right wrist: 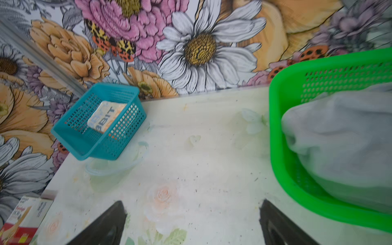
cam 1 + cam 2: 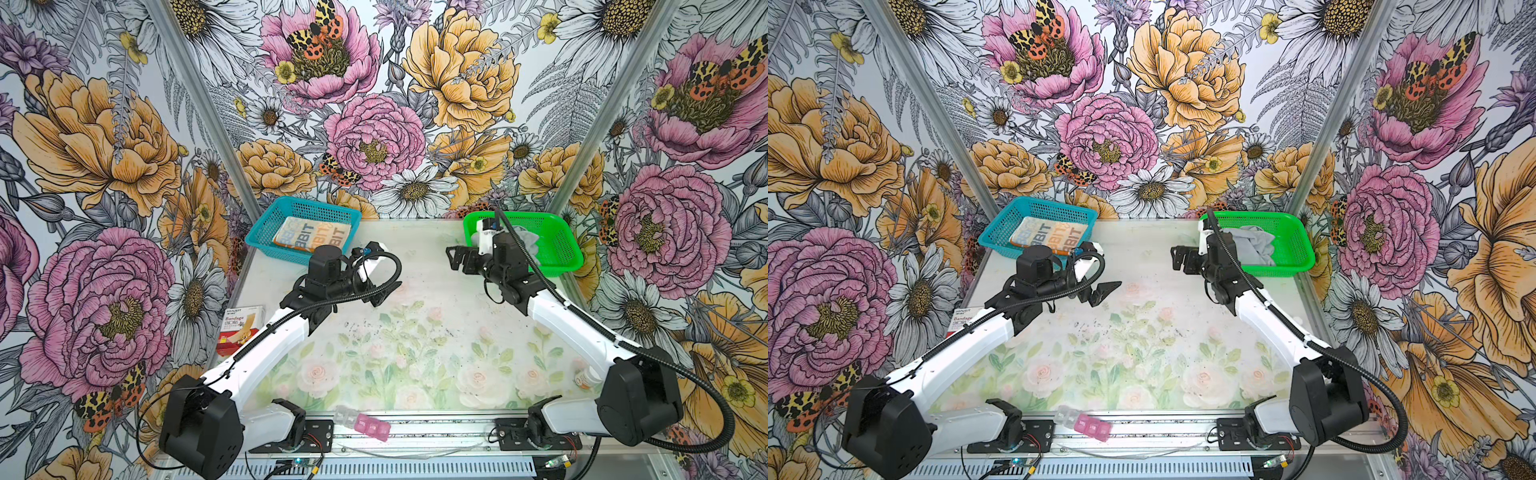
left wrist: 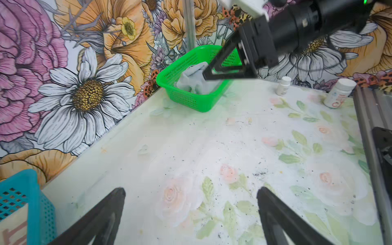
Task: Fold and stack the towels
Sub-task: 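Reach the right gripper into the green basket while left gripper draws back, then grasp the grey towel and pull it out onto the table with right gripper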
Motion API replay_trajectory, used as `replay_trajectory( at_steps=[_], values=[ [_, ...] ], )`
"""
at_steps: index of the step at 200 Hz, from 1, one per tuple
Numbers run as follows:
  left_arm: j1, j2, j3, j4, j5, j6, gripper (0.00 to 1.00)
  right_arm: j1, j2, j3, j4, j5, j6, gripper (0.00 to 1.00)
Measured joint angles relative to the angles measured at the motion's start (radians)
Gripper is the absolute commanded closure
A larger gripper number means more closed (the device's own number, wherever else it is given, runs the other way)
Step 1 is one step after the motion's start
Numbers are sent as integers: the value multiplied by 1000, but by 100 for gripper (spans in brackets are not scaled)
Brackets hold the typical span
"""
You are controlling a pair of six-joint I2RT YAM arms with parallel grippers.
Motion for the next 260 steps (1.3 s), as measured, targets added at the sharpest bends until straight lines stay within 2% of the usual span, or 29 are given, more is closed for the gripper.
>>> replay_trajectory(
  at_steps=[28,54,105,159,171,206,235,245,260],
  values=[
    [-56,2,10,-30,47,11,1,-171,53,111,-64,25,43,1],
    [-119,2,26,-51,59,39,1,-277,194,201,-113,28,61,1],
    [-137,2,37,-79,59,61,1,-291,514,417,-222,-12,60,4],
    [-105,8,61,-82,63,57,1,-290,705,563,-293,-61,72,12],
    [-102,8,63,-81,63,57,1,-290,721,569,-304,-64,80,18],
    [-101,8,63,-82,66,56,1,-290,753,607,-343,-76,87,47],
    [-101,8,63,-82,66,49,1,-290,755,628,-349,-85,95,89],
    [-101,8,63,-82,66,49,1,-290,755,634,-352,-91,82,100],
    [-100,8,63,-82,66,49,1,-290,755,648,-356,-97,80,100]
  ],
)
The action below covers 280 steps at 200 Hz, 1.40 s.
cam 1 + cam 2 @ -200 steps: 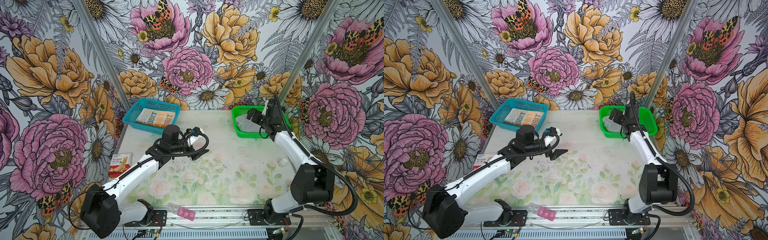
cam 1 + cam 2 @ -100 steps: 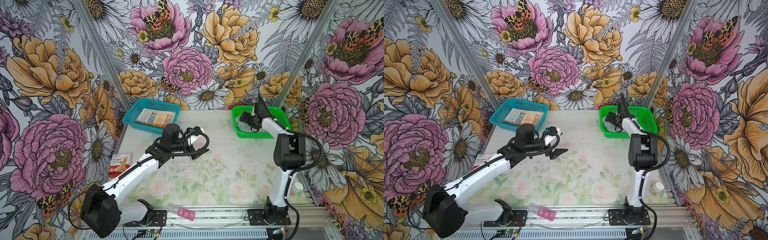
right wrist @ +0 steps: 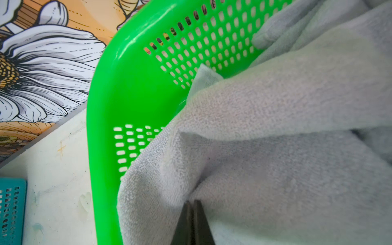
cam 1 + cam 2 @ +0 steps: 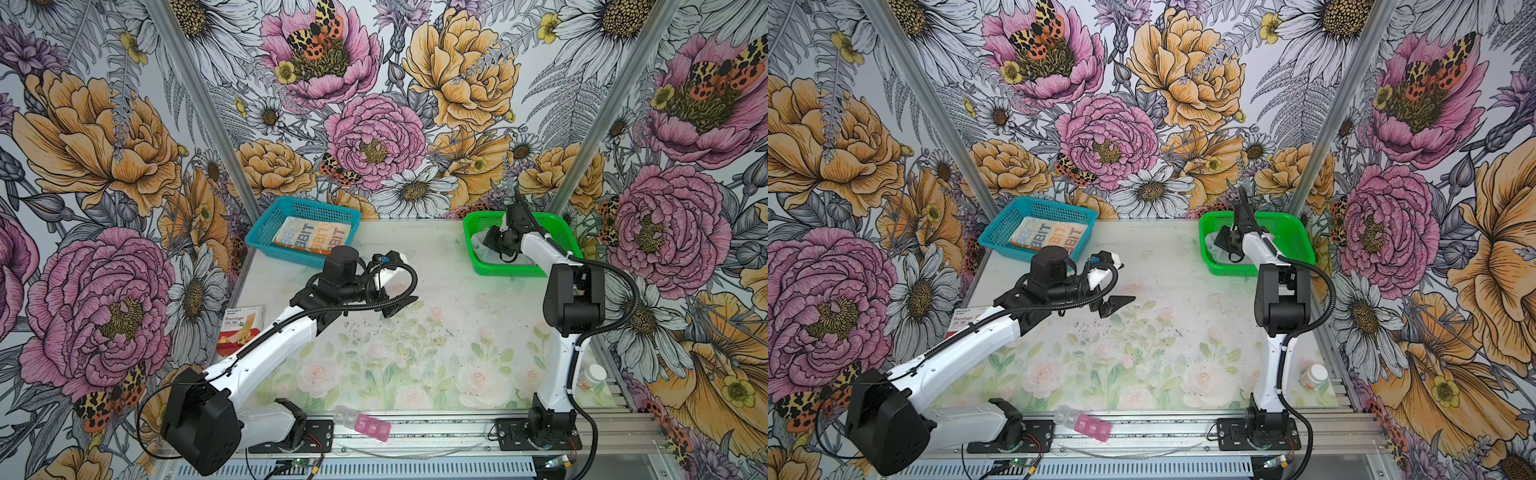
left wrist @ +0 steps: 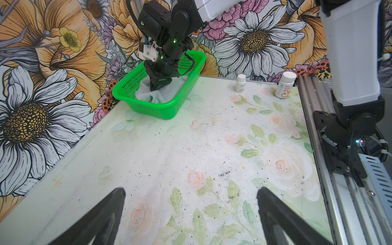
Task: Fold and stack the towels
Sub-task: 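Grasp the grey towel and pull it out onto the table with right gripper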
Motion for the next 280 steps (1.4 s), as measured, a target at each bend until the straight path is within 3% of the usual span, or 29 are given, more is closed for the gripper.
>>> replay_trajectory(
  at_steps=[41,102,145,169,191,211,235,251,265,280],
  values=[
    [1,0,0,0,0,-8,1,3,-71,60,-33,-12,-44,100],
    [1,0,0,0,0,-8,1,55,-364,182,-29,-35,-58,100],
    [24,-2,0,0,-10,-16,1,179,-324,449,-27,-299,-19,100],
    [44,-20,0,3,-32,-23,1,281,-330,469,-17,-397,-3,100],
    [72,-64,-8,16,-55,-38,1,354,-409,281,11,-415,7,100],
    [56,-128,-9,-13,-131,-42,1,366,-512,-18,31,-382,12,100],
    [-147,-219,-2,-137,-360,-107,2,364,-613,-402,51,-325,30,100],
    [-278,-260,-7,-221,-482,-227,11,360,-653,-599,45,-294,34,100],
    [-328,-298,-53,-255,-574,-365,19,352,-673,-707,38,-277,34,100],
    [-360,-336,-154,-283,-652,-517,20,341,-706,-783,42,-264,34,100]
  ],
)
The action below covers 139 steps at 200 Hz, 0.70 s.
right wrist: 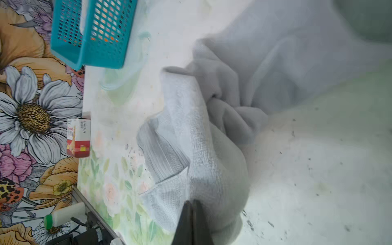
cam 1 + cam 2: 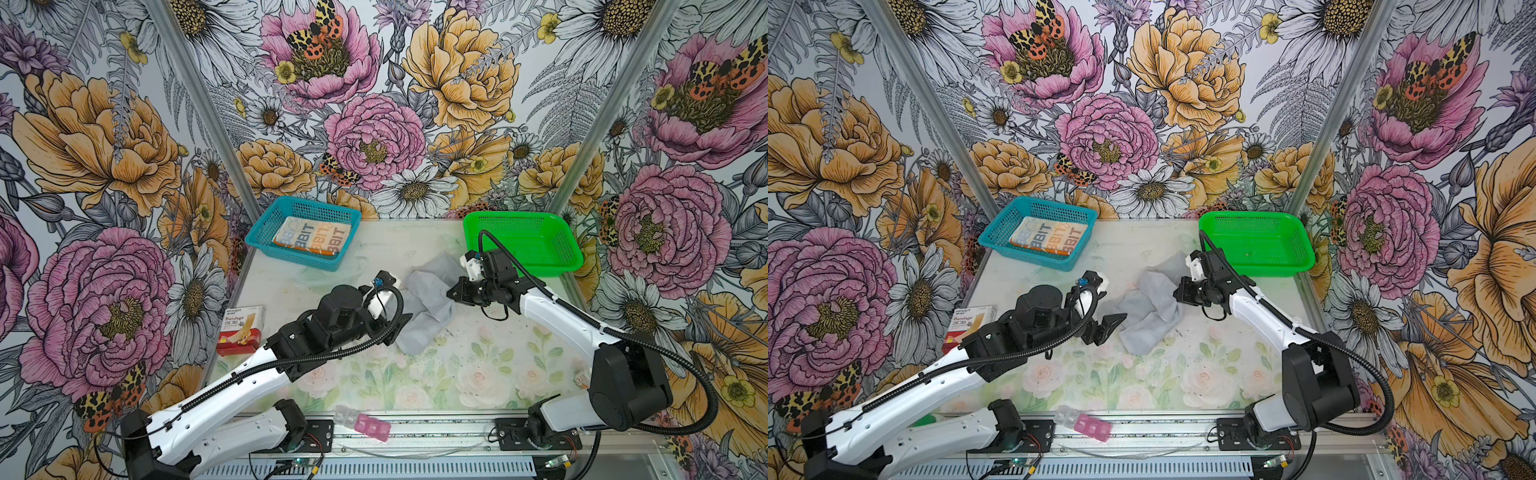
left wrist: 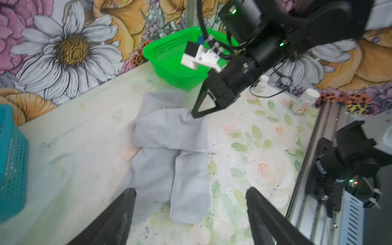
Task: Fold and stack the towels
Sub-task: 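Grasp the grey towel and pull it out onto the table with right gripper, then move both grippers to the grey towel's edge nearest the robot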
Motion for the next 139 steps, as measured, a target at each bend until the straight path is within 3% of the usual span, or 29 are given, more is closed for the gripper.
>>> replay_trajectory(
  at_steps=[38,66,72,87,95,113,139],
  values=[
    [-71,44,-217,-94,-99,-246,21,-33,-154,-140,17,85,-15,100],
    [-23,49,-257,-129,-125,-338,22,-63,-211,-166,-31,269,-63,100],
    [3,49,-257,-125,-122,-342,23,-66,-225,-166,-44,314,-76,91],
    [93,51,-257,-104,-88,-345,24,-67,-258,-166,-68,397,-101,56],
    [137,58,-257,-86,-63,-345,26,-67,-269,-163,-82,437,-114,45],
    [230,109,-256,-24,9,-339,36,-61,-274,-149,-105,496,-135,34],
    [274,258,-224,40,80,-312,41,16,-317,-148,-122,525,-124,30]
  ],
)
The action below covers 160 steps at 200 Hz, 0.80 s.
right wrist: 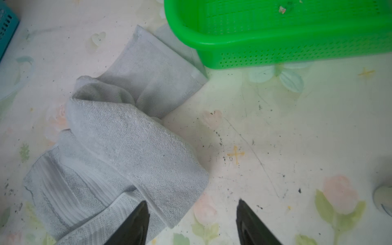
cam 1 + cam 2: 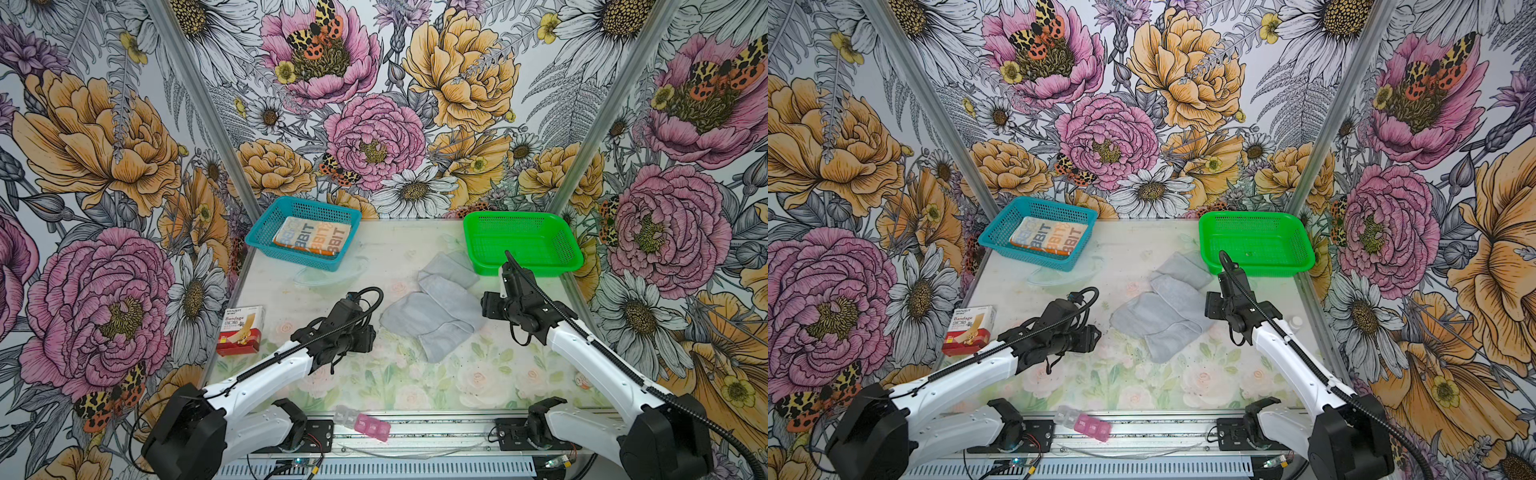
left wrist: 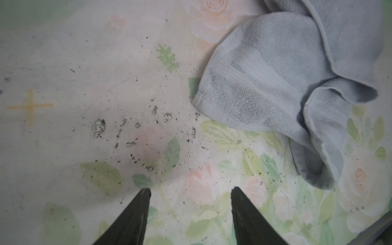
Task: Fold and stack the towels
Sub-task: 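Move both grippers to the grey towel's edge nearest the robot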
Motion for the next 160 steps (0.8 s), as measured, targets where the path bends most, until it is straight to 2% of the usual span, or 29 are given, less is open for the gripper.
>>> replay_trajectory(
  at_steps=[25,52,67,93,120,134,160],
  values=[
    [6,149,79,34,25,21,42,106,-58,-2,11,-34,62,28],
    [25,257,152,72,22,42,42,278,-43,-15,26,-36,137,26],
    [45,309,174,100,27,59,43,369,11,-14,37,-27,171,26],
    [97,383,180,156,81,66,55,491,158,11,44,14,202,25],
    [126,414,179,184,136,55,56,558,307,79,60,44,214,25],
    [126,411,179,199,152,54,55,578,365,116,71,60,217,31],
    [126,399,169,216,172,55,55,594,436,169,85,74,224,50]
  ],
)
